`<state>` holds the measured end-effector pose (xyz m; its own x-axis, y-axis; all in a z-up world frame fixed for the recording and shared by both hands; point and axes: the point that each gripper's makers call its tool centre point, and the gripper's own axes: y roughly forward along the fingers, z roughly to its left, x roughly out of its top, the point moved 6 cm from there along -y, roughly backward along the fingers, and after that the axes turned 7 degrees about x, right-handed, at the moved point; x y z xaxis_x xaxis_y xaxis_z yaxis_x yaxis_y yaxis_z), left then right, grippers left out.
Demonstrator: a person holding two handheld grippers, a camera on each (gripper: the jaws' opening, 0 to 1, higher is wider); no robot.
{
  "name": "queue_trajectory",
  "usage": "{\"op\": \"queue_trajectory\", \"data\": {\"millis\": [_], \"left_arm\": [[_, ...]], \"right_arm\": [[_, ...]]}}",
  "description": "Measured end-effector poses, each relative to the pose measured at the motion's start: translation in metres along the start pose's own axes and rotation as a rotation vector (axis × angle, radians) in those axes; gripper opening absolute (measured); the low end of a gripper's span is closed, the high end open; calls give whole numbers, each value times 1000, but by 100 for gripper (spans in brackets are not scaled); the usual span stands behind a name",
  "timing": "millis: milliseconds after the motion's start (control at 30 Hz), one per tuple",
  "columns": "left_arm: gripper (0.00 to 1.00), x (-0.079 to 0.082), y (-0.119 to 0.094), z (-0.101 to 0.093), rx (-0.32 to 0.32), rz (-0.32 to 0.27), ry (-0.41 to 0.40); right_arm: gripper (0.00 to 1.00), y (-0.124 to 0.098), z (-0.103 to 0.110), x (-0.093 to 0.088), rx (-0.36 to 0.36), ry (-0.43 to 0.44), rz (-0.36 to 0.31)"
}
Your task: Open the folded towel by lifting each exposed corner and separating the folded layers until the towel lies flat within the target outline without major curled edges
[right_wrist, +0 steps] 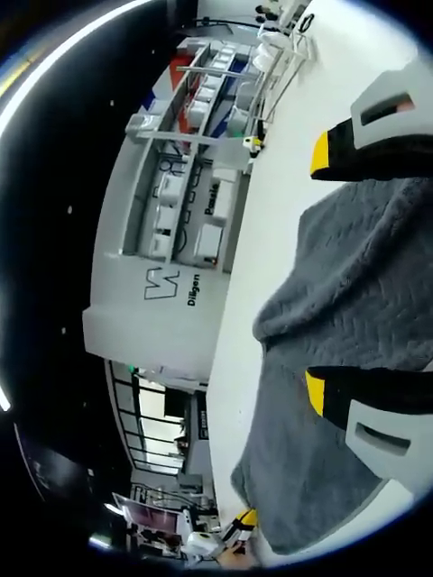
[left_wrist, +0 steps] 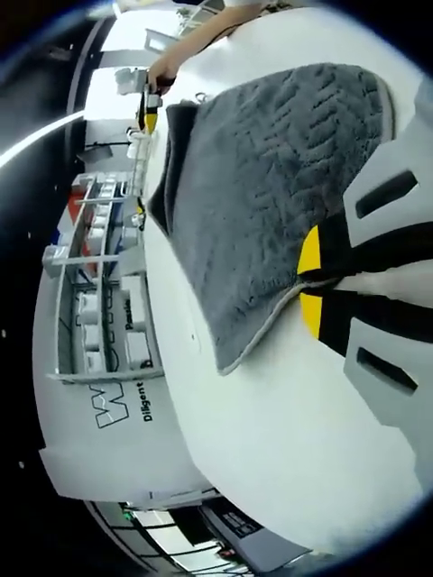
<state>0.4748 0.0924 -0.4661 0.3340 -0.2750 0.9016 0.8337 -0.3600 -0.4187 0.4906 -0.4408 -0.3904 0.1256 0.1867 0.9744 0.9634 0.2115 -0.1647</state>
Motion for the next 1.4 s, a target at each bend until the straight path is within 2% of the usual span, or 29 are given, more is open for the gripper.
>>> {"op": "queue_trajectory", "data": {"millis": [467, 1400], "left_arm": [[5, -2, -2, 10, 16, 10, -19], [5, -7, -10, 40, 92, 23, -88]], "right_arm": [[85, 0, 1, 0, 3, 0, 0], [85, 1, 3, -1, 11, -5, 11]]}}
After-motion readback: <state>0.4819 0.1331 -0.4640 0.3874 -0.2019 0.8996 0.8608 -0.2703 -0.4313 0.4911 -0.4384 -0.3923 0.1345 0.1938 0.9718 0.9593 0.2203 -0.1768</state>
